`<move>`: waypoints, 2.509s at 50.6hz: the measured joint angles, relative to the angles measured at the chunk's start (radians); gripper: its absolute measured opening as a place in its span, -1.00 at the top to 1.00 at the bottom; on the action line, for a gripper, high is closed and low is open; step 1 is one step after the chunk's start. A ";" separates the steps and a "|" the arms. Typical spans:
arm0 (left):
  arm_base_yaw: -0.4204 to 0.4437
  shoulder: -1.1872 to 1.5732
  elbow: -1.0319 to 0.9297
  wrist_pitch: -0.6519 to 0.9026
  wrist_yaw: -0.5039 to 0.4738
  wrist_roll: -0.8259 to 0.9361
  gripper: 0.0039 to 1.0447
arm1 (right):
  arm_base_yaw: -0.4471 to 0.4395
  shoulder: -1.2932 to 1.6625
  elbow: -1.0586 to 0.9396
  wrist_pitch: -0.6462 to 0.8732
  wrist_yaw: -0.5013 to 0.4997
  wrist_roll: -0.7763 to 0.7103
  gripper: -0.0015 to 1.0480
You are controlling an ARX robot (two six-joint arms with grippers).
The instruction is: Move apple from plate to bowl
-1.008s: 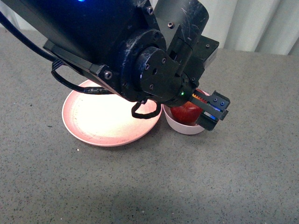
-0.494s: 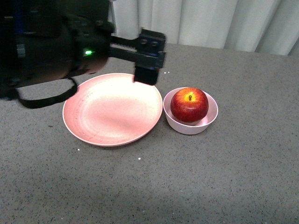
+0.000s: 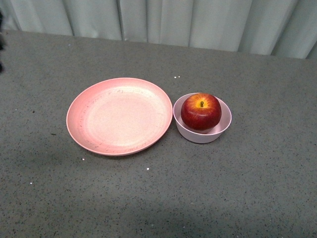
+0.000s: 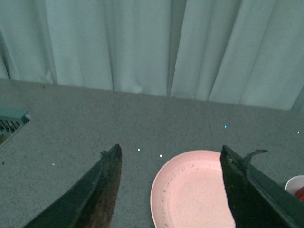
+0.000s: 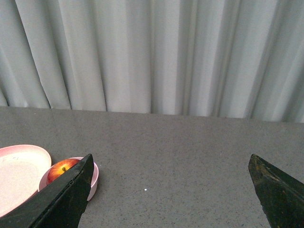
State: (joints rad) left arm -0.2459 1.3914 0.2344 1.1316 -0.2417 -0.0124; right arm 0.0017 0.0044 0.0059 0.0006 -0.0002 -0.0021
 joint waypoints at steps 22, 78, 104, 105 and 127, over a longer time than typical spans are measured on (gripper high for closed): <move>0.135 -0.409 -0.177 -0.221 0.137 0.007 0.93 | 0.000 0.000 0.000 0.000 -0.001 0.000 -0.82; 0.243 -1.077 -0.215 -0.813 0.240 0.008 0.93 | 0.000 0.000 0.000 0.000 -0.001 0.000 -0.82; 0.243 -1.243 -0.214 -0.981 0.240 0.008 0.93 | 0.000 0.000 0.000 0.000 -0.001 0.000 -0.82; 0.243 -1.255 -0.214 -0.998 0.240 0.008 0.93 | 0.000 0.000 0.000 0.000 -0.001 0.000 -0.82; 0.243 -1.386 -0.214 -1.130 0.242 0.008 -0.39 | 0.000 0.000 0.000 0.000 -0.001 0.000 -0.82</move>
State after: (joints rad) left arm -0.0025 0.0051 0.0200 0.0021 0.0002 -0.0048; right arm 0.0017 0.0044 0.0059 0.0006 -0.0010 -0.0021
